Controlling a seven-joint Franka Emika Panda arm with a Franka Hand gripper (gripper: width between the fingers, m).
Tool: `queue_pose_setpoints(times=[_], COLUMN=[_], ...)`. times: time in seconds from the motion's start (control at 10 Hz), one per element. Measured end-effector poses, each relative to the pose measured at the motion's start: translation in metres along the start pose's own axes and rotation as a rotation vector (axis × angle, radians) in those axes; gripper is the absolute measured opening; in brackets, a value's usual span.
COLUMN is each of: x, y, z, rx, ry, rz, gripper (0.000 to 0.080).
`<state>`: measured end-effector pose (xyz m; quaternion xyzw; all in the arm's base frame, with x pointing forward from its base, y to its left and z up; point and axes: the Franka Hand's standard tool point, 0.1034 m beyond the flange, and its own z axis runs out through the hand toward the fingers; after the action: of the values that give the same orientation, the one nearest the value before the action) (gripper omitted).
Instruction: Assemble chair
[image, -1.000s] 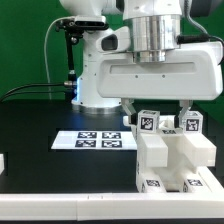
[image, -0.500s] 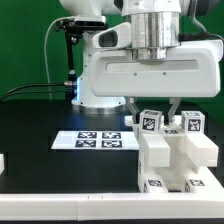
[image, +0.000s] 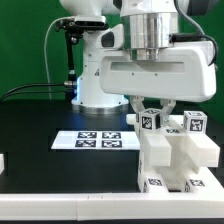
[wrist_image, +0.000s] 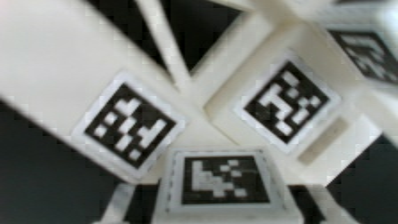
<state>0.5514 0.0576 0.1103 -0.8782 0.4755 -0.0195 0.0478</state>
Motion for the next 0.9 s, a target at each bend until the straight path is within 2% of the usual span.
queue_pose_setpoints(times=[0.3, 0.6, 0.7, 0.8, 0.9], x=[0.0016, 0.0018, 0.0018, 0.0012, 0.0004], y=[0.0020, 0.0021, 0.0021, 0.0019, 0.0005], z=[0.0016, 0.0016, 0.0017, 0.0021, 0.0018], rx=[0.021, 0.023, 0.023, 0.023, 0.023], ry=[-0.017, -0.029, -0.028, -0.028, -0.029], rz=[0.351, 0.593, 0.569, 0.525, 0.493], gripper=[0.0264, 0.0264, 0.0327, 0.0327, 0.0511])
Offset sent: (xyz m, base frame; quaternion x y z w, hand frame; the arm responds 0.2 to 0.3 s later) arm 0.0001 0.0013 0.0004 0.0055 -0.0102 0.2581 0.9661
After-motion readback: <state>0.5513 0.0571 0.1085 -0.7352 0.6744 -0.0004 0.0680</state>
